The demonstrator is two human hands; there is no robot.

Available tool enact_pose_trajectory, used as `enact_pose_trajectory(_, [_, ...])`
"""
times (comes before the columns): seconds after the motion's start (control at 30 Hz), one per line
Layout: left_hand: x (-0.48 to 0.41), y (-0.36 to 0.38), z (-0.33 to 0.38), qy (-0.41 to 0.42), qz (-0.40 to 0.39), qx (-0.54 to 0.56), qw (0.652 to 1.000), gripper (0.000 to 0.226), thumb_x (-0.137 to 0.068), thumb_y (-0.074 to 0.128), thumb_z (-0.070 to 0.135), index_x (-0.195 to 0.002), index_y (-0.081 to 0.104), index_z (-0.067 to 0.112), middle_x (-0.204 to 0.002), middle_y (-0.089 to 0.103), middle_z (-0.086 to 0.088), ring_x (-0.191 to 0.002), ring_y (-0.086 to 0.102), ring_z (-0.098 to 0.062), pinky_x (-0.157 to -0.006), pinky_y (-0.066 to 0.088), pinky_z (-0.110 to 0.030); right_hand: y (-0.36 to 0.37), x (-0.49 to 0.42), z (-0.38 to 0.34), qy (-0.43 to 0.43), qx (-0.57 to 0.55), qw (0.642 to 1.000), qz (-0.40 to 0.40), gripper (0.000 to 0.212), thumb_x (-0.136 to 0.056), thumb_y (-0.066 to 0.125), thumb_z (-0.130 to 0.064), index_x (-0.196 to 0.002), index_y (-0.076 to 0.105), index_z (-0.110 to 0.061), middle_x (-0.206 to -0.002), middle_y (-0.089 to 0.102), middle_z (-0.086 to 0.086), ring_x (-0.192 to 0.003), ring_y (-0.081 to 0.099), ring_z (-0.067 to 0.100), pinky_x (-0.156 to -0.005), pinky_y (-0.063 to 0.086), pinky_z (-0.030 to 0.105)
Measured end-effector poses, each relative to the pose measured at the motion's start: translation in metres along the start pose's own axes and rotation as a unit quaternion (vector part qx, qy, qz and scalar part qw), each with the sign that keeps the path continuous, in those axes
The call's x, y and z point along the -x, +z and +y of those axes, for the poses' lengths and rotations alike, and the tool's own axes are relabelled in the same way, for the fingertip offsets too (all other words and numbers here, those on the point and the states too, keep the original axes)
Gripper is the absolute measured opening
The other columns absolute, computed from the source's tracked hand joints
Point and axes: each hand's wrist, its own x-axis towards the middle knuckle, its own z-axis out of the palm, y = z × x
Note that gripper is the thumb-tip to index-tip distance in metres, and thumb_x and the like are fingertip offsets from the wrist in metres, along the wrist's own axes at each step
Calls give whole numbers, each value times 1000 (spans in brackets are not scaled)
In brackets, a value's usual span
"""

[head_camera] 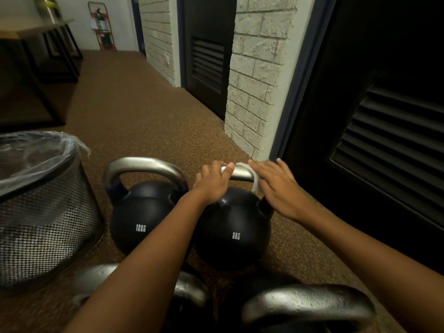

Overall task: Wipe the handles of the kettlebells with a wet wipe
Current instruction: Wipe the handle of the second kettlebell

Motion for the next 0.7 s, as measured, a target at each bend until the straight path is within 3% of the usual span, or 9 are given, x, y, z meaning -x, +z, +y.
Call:
enact_pose_trajectory(0.07, [0, 0, 0, 3, 2, 0, 1000, 48, -97, 25, 50, -136, 33, 24, -142, 26, -14, -132, 23, -32, -109, 17, -41, -2, -2, 7, 30, -21, 999, -22, 45, -100, 30, -20, -145, 29, -25, -147, 39, -3, -139, 23, 12, -115, -2, 33])
enact_pose_trajectory(0.2, [-1, 0, 0, 5, 3, 0, 1000, 48, -97, 25, 50, -136, 33, 23, -142, 27, -14, -132, 23, -32, -109, 18, -41, -5, -7, 8, 111, -107, 988, -24, 43, -99, 35, -20, -142, 38, -26, -132, 44, 6, -127, 30, 18, -105, 22, 32])
enact_pose_trajectory(0.4, [-3, 2, -1, 2, 13, 2, 1000, 47, -97, 26, 50, -134, 35, 22, -142, 27, -14, -133, 23, -32, -110, 17, -40, -1, -21, -25, -24, 34, 999, 8, 40, -94, 48, -21, -133, 48, -15, -122, 45, 4, -115, 33, 18, -96, 34, 30])
enact_pose_trajectory(0.5, [-3, 2, -2, 4, 12, -2, 1000, 47, -97, 25, 51, -134, 35, 23, -142, 28, -14, -133, 23, -32, -109, 17, -40, -3, -27, -24, -26, 7, 999, 24, 29, -93, 51, -18, -122, 53, -16, -117, 51, 3, -111, 38, 16, -90, 35, 26])
enact_pose_trajectory(0.6, [-2, 1, -2, 5, 5, 5, 1000, 46, -97, 26, 50, -134, 35, 24, -141, 27, -14, -132, 23, -32, -109, 17, -40, -10, -27, -13, 15, -62, 997, 36, 13, -94, 51, -20, -104, 57, -15, -105, 54, 0, -100, 40, 11, -77, 30, 22])
enact_pose_trajectory(0.7, [-3, 0, -1, 4, -6, 3, 1000, 47, -97, 25, 50, -135, 33, 23, -141, 26, -15, -132, 23, -33, -110, 16, -41, -20, -26, 4, 114, -119, 986, 17, 16, -94, 52, -21, -99, 62, -10, -97, 58, 2, -94, 49, 14, -71, 35, 23])
